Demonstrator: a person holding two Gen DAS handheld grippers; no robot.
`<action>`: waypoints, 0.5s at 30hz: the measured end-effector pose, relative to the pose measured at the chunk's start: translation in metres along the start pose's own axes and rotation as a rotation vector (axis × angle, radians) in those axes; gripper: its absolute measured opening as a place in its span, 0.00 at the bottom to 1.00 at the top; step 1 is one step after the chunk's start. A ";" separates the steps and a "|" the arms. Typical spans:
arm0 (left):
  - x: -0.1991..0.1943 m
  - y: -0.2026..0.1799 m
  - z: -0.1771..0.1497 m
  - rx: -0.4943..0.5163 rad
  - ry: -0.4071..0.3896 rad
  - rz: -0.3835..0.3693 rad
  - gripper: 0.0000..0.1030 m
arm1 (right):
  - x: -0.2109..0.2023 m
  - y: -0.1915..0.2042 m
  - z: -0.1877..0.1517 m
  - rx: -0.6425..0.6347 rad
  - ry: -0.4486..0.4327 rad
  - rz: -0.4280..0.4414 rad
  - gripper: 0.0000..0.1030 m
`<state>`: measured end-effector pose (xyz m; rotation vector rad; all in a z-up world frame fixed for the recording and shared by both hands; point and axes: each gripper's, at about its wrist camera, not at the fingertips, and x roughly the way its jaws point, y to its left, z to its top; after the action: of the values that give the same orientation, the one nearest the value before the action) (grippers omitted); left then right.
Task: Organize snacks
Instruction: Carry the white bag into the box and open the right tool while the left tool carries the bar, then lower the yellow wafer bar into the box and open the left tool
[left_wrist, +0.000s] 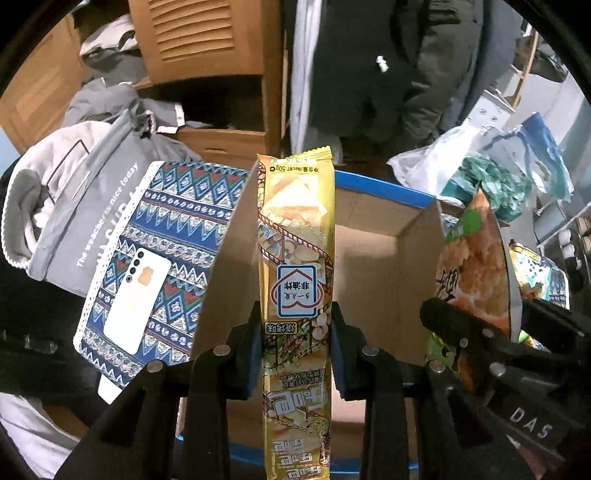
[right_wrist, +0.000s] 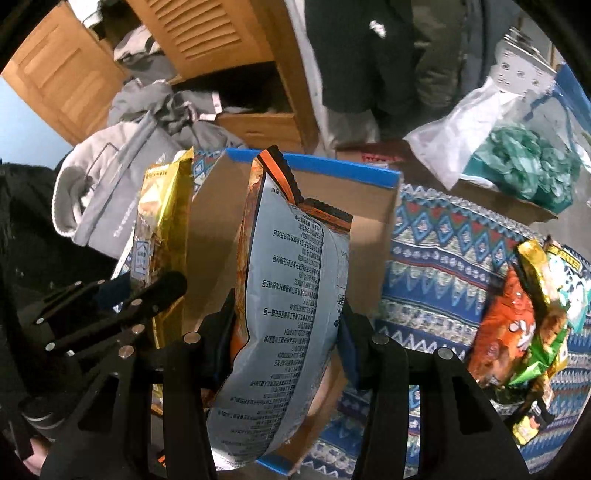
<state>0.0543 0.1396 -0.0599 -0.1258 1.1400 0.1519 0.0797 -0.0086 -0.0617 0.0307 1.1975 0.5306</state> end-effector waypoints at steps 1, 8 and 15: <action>0.002 0.003 0.000 -0.002 0.003 0.003 0.31 | 0.004 0.004 0.000 -0.009 0.006 0.004 0.46; 0.015 0.011 -0.001 -0.027 0.040 0.012 0.31 | 0.015 0.009 0.003 -0.023 0.028 -0.006 0.56; 0.018 0.008 -0.006 -0.030 0.068 0.025 0.31 | 0.005 -0.002 0.004 -0.004 -0.016 -0.024 0.67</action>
<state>0.0551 0.1473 -0.0789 -0.1445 1.2079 0.1876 0.0858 -0.0076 -0.0649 0.0174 1.1799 0.5104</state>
